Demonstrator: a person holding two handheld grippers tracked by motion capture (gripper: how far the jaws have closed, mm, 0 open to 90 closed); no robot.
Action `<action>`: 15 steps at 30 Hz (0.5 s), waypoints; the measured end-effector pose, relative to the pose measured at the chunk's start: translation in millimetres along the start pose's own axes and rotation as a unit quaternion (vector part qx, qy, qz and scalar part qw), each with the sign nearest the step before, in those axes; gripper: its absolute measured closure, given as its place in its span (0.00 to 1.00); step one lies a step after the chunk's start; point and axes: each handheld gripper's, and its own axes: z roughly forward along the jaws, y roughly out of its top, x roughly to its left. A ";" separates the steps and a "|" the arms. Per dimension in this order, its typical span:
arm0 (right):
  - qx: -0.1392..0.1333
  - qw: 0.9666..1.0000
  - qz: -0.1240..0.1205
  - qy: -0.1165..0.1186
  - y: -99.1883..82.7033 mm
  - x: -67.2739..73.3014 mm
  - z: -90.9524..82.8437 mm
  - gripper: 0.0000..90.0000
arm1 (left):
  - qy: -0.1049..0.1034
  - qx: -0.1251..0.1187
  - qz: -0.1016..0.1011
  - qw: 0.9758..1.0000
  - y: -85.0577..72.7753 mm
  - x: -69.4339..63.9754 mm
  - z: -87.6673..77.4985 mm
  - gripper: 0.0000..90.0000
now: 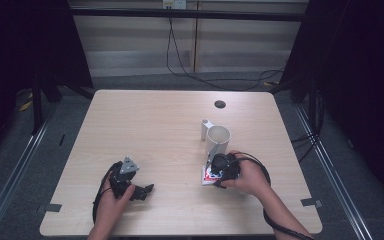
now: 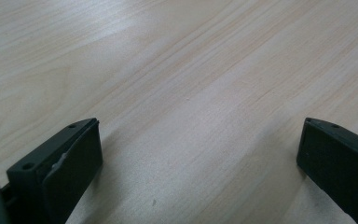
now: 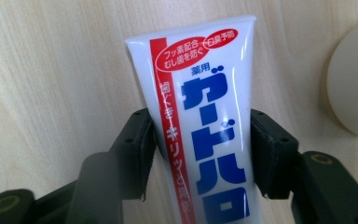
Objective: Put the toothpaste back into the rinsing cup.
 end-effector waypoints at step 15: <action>-0.060 0.998 0.036 0.002 -17.0 -3.0 -18.4 0.76 | 0.001 0.000 0.004 1.000 0.2 0.6 -0.1 0.00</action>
